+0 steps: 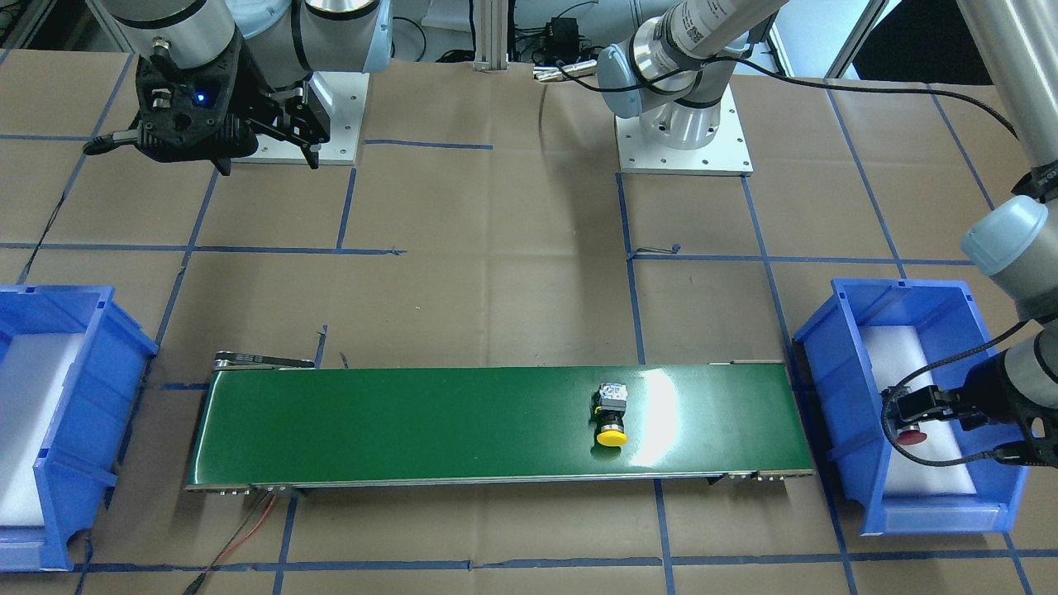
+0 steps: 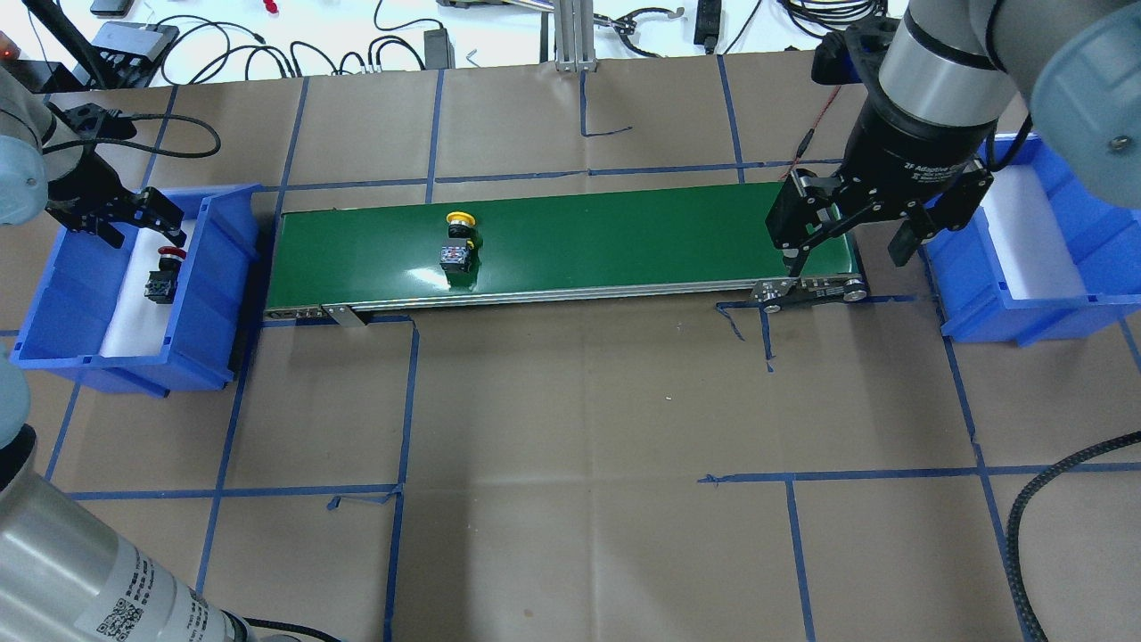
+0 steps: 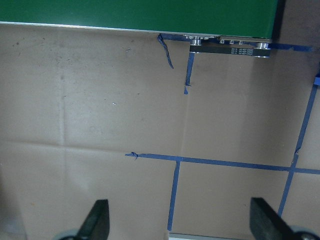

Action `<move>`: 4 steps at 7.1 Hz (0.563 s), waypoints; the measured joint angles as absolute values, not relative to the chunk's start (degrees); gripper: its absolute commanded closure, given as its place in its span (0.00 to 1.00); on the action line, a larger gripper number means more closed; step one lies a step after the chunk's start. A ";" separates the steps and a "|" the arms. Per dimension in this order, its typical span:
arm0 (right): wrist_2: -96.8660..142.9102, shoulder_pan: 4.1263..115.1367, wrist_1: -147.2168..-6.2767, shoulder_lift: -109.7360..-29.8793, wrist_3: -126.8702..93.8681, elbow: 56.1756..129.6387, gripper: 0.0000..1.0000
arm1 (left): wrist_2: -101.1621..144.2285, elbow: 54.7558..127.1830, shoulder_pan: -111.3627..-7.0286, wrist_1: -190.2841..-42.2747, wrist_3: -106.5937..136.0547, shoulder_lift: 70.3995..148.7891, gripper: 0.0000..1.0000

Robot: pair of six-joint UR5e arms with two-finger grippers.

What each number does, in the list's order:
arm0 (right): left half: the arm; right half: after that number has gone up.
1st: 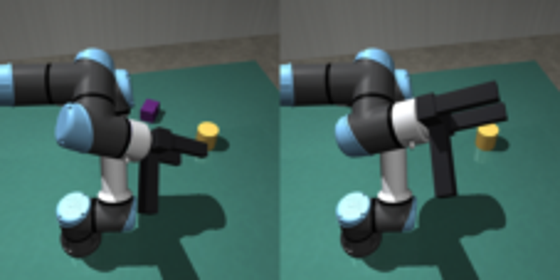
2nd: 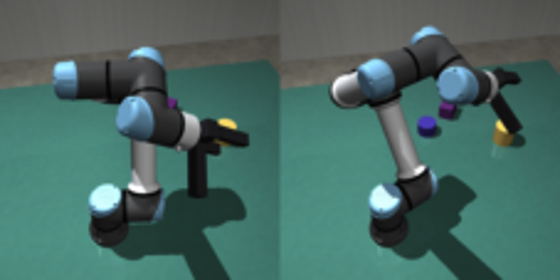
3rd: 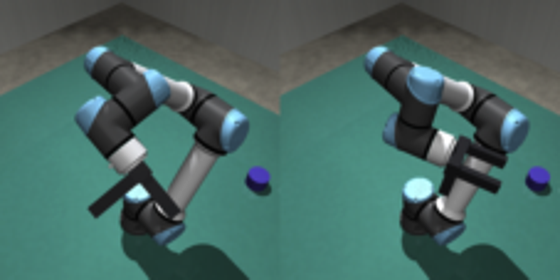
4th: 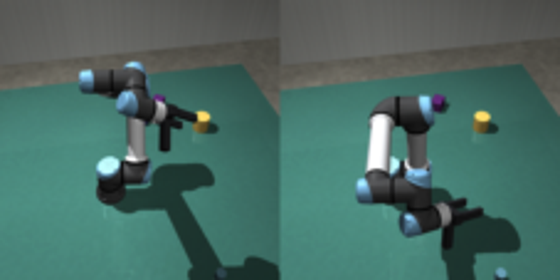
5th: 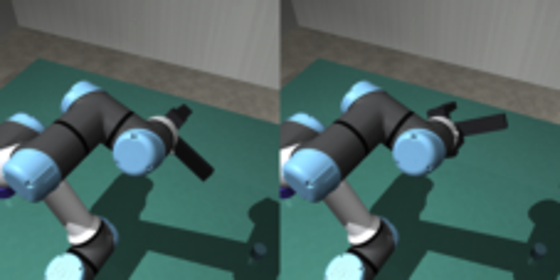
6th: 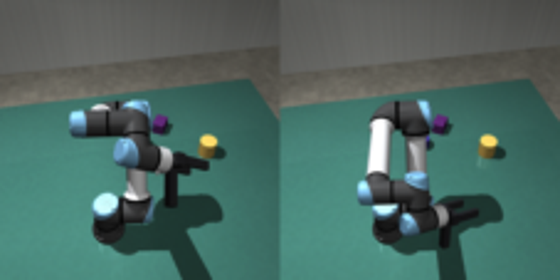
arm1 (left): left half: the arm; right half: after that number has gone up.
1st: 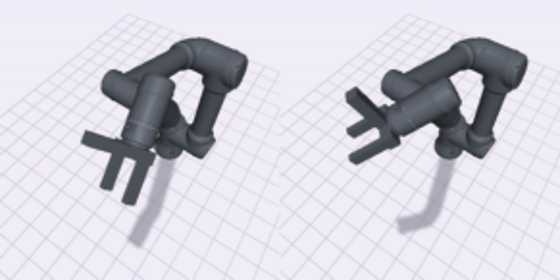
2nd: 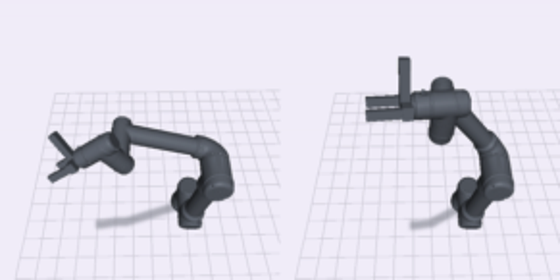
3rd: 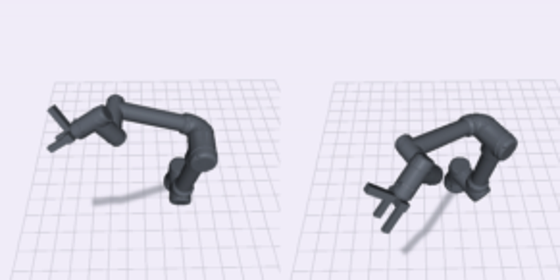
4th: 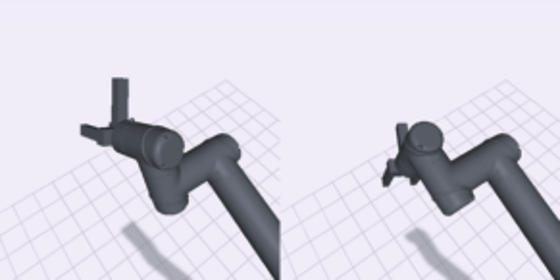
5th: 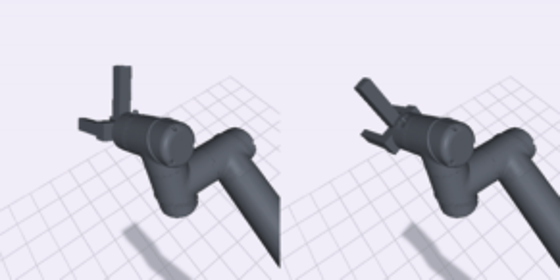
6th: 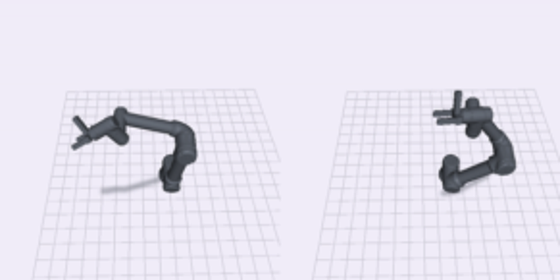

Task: Transport two buttons from left to right
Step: 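Lower the left gripper and grasp the red-capped button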

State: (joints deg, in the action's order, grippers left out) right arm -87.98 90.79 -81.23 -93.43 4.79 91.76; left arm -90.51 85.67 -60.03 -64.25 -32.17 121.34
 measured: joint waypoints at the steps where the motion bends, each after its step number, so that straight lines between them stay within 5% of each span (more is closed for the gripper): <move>1: -87.98 90.79 -81.22 -93.43 4.77 91.76 0.00 | -90.54 85.76 -60.01 -63.96 -32.17 122.25 0.01; 4: -87.98 90.82 -81.29 -93.43 4.75 91.76 0.00 | -90.96 86.08 -59.92 -63.92 -32.11 123.79 0.01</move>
